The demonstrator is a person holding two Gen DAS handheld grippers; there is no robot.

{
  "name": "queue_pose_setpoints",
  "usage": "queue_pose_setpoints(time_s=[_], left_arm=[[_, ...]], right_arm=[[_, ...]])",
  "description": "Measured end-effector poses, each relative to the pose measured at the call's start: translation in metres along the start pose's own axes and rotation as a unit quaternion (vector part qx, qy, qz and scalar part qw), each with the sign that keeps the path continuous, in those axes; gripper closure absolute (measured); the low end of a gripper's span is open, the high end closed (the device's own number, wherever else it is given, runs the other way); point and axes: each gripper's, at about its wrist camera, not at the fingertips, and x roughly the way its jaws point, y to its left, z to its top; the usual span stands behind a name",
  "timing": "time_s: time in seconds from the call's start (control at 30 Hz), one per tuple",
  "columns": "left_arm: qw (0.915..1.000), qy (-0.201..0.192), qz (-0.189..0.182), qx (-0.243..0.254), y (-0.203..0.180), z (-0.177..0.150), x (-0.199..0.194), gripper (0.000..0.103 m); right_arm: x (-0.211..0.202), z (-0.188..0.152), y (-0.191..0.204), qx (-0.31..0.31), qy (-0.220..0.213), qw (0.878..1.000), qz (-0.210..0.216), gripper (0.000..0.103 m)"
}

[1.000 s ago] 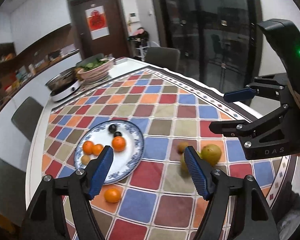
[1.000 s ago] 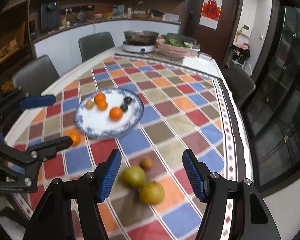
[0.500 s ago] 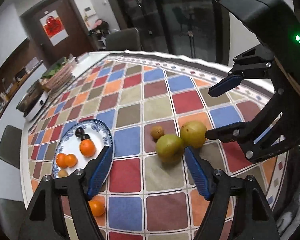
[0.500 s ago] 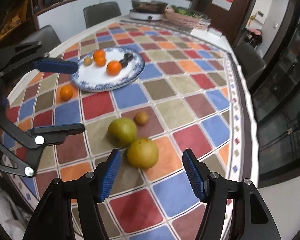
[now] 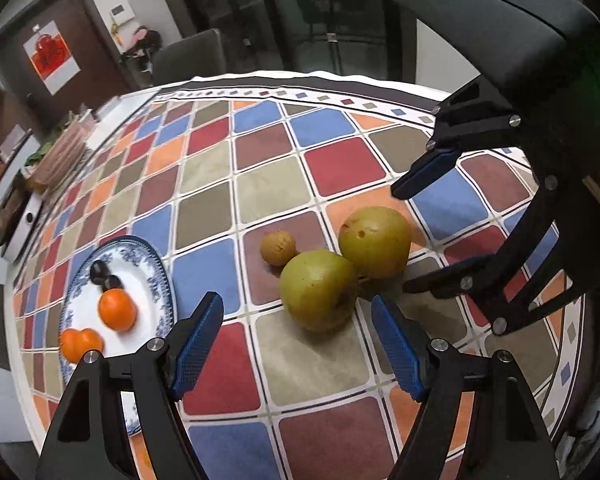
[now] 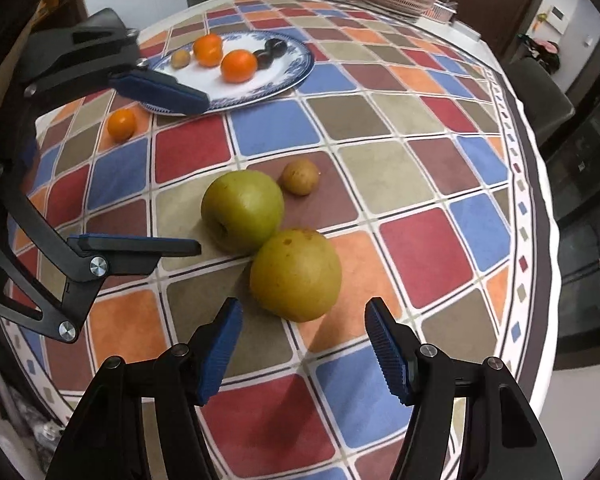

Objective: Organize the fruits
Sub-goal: 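Move both tools to the two green-yellow pears on the table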

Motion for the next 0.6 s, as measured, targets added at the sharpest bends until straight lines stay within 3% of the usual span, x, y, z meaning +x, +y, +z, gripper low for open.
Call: queue_pose_setpoints(time_s=[0.4, 0.6], left_arm=[[0.9993, 0.004, -0.037, 0.008, 0.005, 0.000, 0.026, 0.029], [0.9989, 0.001, -0.041, 0.022, 0.005, 0.003, 0.030, 0.034]], right_arm=[[0.023, 0.004, -0.005, 0.009, 0.010, 1.000, 0.023, 0.039], [0.023, 0.005, -0.006, 0.007, -0.006, 1.000, 0.026, 0.040]])
